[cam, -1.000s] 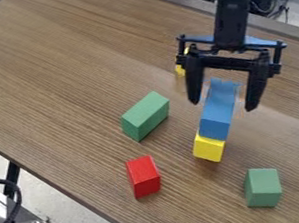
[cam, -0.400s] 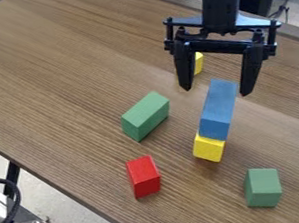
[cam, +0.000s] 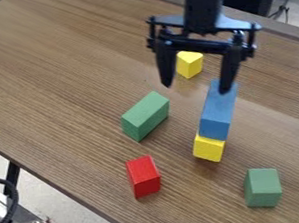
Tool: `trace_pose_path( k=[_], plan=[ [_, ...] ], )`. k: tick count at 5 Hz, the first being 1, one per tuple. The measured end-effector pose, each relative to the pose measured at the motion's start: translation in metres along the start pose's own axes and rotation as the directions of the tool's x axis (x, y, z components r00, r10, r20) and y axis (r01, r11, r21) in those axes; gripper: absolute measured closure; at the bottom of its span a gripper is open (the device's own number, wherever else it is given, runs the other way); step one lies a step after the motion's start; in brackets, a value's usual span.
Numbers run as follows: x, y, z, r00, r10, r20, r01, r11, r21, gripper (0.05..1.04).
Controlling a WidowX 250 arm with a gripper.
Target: Put the blue rectangular block on top of the yellow block
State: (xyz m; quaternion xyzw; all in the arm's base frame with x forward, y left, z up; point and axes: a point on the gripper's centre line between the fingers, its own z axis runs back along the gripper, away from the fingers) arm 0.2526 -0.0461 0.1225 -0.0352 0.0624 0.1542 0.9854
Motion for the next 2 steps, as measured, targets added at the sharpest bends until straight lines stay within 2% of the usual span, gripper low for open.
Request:
trace_pose_path(
  k=[1, 2],
  plan=[
    [0.0057, 0.0184, -0.0019, 0.993, 0.019, 0.118, -0.030, 0.995, 0.094, 0.083],
    [0.0098, 0.0225, -0.0003, 0.986, 0.007, 0.165, -0.025, 0.994, 0.107, 0.083]
  ],
)
